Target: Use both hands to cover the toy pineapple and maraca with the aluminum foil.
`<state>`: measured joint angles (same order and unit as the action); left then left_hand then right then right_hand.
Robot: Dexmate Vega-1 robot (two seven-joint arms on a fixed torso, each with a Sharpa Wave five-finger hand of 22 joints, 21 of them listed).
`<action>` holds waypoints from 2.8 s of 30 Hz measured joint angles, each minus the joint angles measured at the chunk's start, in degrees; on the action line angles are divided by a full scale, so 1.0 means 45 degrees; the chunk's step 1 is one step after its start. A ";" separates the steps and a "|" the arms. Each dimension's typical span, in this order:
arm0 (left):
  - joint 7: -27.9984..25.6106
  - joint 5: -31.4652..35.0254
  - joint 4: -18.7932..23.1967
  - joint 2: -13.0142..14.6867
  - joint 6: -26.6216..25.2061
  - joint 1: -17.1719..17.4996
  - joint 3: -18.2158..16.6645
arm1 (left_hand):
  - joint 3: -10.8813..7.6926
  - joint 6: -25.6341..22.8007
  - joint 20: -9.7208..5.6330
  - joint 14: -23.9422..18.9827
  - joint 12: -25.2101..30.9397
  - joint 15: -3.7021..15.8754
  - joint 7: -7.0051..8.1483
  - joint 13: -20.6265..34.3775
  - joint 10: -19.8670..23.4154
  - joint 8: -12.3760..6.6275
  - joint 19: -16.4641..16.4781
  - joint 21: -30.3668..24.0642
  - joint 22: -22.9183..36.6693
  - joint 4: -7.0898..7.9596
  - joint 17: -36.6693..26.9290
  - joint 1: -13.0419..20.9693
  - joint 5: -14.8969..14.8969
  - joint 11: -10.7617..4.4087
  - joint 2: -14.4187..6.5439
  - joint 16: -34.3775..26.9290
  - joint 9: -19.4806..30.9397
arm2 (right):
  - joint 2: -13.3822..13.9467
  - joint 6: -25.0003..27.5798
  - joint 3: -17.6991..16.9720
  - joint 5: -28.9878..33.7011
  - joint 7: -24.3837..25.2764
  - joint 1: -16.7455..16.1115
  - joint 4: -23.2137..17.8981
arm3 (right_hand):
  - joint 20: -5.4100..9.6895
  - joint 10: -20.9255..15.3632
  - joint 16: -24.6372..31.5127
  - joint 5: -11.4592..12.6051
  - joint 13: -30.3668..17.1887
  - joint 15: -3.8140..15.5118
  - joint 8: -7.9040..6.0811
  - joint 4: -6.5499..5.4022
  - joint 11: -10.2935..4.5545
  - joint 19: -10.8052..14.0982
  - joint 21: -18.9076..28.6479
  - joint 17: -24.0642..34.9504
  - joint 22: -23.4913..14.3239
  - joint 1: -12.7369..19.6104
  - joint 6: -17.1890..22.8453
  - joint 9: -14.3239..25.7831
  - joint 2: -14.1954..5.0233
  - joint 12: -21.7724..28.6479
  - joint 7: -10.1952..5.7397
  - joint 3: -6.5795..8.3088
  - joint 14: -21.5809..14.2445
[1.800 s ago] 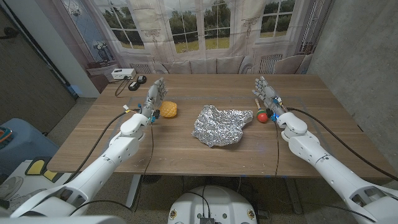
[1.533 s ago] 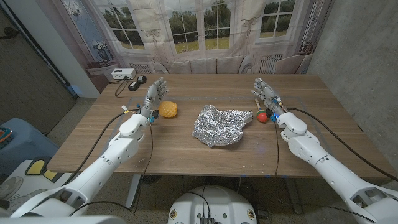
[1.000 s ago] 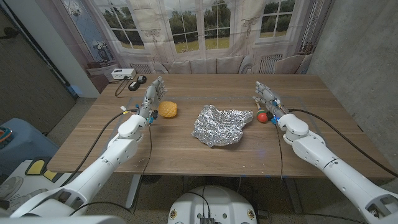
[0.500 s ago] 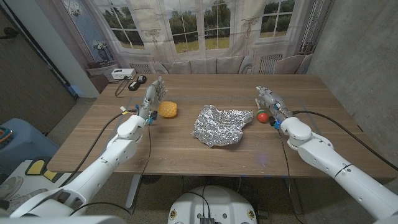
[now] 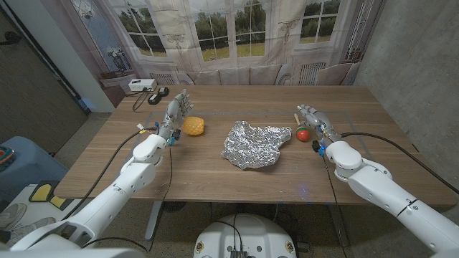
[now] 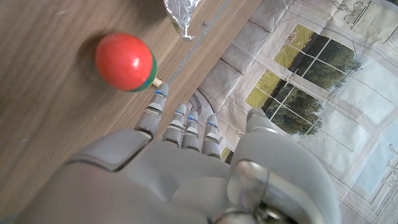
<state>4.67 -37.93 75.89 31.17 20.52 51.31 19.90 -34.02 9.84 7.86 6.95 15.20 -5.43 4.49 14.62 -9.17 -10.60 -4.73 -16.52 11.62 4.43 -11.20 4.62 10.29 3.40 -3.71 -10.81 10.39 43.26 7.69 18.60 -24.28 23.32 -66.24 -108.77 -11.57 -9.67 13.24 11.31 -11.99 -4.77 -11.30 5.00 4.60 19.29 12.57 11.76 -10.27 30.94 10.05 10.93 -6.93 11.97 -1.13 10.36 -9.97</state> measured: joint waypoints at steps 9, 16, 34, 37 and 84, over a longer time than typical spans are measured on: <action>0.0116 -0.0108 0.0099 0.0055 0.0076 0.0121 -0.0036 | 0.0000 0.0000 0.0000 0.0000 0.0000 0.0000 0.0000 0.0001 0.0000 0.0001 0.0000 0.0000 0.0000 0.0000 -0.0001 0.0000 0.0000 -0.0001 0.0000 0.0000 0.0001 | 0.0117 0.0602 -0.0346 -0.0101 0.0492 -0.0802 -0.1106 | 0.0048 -0.0479 0.0216 0.0000 -0.0001 -0.0092 -0.0091 0.0053 0.0017 0.0810 0.0211 0.0024 0.0005 -0.0231 0.0318 0.0001 0.0090 0.0185 0.0139 0.0054 -0.0628; 0.0215 -0.0164 0.0132 0.0097 0.0125 0.0219 -0.0079 | 0.0000 0.0000 0.0000 0.0000 0.0000 0.0000 0.0000 -0.0060 0.0001 0.0001 0.0000 0.0000 -0.0001 0.0000 0.0062 0.0000 0.0001 -0.0001 -0.0001 0.0000 0.0001 | 0.0130 0.1666 -0.0552 -0.0411 0.1224 -0.1269 -0.1859 | 0.0131 -0.0665 0.0289 0.0000 -0.0002 -0.0146 -0.0091 0.0077 -0.0017 0.1402 0.0413 0.0023 0.0003 -0.0382 0.0477 0.0001 0.0039 0.0185 0.0205 0.0077 -0.0952; 0.0817 -0.0296 -0.0584 -0.0049 0.0067 -0.0321 0.0020 | 0.0053 -0.0001 0.0000 0.0092 -0.0134 0.0092 -0.0001 -0.0058 -0.0046 0.0002 0.0001 0.0050 -0.0001 -0.0053 0.0060 0.0001 0.0001 0.0044 -0.0001 -0.0001 0.0002 | 0.0004 0.1970 -0.0973 -0.0652 0.1981 -0.2285 -0.2923 | 0.0652 -0.1359 0.0317 0.0345 0.0040 0.0611 -0.0052 0.0770 -0.0197 0.2733 0.0446 0.0024 0.0033 0.1209 0.0878 0.0008 -0.0304 0.0104 0.0166 0.1404 -0.1667; 0.0975 -0.0327 -0.0773 -0.0106 0.0078 -0.0440 0.0044 | 0.0053 0.0000 0.0000 0.0091 -0.0134 0.0092 -0.0001 -0.0058 -0.0046 0.0002 0.0001 0.0050 -0.0001 -0.0053 0.0060 0.0001 0.0001 0.0044 -0.0001 -0.0001 0.0003 | 0.0027 0.2450 -0.1095 -0.0698 0.2223 -0.2422 -0.3321 | 0.0812 -0.1757 0.0442 0.0345 0.0024 0.0523 -0.0176 0.0706 -0.0157 0.3425 0.0642 0.0024 0.0023 0.1160 0.1266 0.0033 -0.0256 0.0185 0.0290 0.1321 -0.2074; 0.0956 -0.0545 -0.0530 0.0105 0.0625 -0.0013 -0.0390 | 0.0075 -0.0001 0.0000 0.0091 -0.0195 0.0092 -0.0001 -0.0177 -0.0044 0.0002 0.0001 0.0048 -0.0002 -0.0075 0.0057 0.0001 0.0006 0.0042 -0.0001 -0.0001 0.0003 | 0.1480 0.8674 0.0190 -0.4576 0.0719 0.1309 -0.3496 | 0.1211 -0.2260 0.0395 -0.0113 0.0024 -0.0101 -0.0166 0.0120 0.0410 0.4029 0.0459 0.0081 0.0001 -0.0258 0.1949 -0.0002 0.0243 0.0198 0.1141 0.0683 -0.2628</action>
<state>8.98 -40.38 73.50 31.65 23.33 51.25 18.14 -33.68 9.84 7.86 7.36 14.32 -5.02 4.49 13.83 -9.37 -10.59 -4.73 -16.31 11.61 4.09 -10.94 4.63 10.32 3.59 -3.72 -10.81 10.41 49.92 46.73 19.46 -44.87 26.55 -60.35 -124.51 -6.12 -19.84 15.02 10.80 -11.88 -5.22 -12.05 5.54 6.44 37.42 14.63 12.13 -10.27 29.78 18.82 10.92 -5.83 12.86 4.01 13.43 -21.80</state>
